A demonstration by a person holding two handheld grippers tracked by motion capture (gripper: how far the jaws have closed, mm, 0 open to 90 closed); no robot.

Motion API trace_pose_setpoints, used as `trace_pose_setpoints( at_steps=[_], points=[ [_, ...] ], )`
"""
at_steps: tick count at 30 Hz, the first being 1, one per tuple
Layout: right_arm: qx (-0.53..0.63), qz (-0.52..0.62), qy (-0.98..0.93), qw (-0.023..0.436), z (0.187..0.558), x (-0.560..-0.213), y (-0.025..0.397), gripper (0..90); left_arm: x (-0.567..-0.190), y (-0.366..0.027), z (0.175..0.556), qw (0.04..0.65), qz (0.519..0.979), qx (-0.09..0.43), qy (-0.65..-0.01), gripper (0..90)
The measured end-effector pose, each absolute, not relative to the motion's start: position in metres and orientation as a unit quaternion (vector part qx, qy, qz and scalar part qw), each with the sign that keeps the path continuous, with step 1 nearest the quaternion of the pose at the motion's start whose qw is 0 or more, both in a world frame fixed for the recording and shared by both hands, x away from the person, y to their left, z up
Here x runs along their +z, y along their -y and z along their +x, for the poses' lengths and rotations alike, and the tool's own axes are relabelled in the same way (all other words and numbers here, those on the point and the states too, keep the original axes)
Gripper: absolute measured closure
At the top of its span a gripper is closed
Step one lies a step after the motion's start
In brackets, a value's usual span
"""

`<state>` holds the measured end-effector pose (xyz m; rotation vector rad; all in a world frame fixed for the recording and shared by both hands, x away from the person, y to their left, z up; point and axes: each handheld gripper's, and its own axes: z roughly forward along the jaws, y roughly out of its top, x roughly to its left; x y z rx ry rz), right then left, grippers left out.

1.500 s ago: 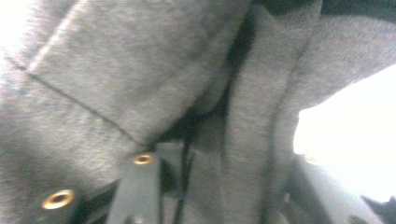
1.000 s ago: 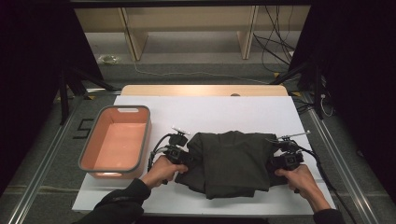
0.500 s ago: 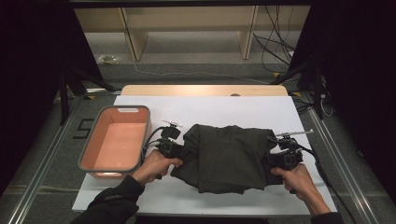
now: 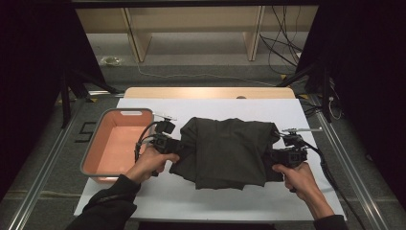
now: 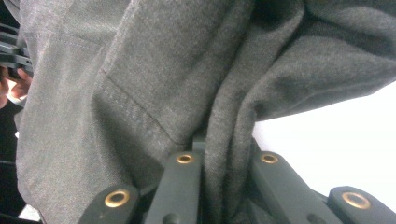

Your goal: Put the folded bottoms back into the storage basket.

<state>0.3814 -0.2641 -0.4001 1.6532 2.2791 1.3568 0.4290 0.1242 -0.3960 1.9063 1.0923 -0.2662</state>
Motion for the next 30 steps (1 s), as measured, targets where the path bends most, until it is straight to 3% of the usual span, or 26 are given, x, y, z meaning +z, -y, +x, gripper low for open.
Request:
trace_pose_setpoints(
  at_steps=[30],
  points=[
    [0.481,0.472,-0.739,0.01,0.425,-0.338,0.187,85.9,-0.334,-0.212,0.444,0.49,0.737,-0.061,-0.462,77.9]
  ],
)
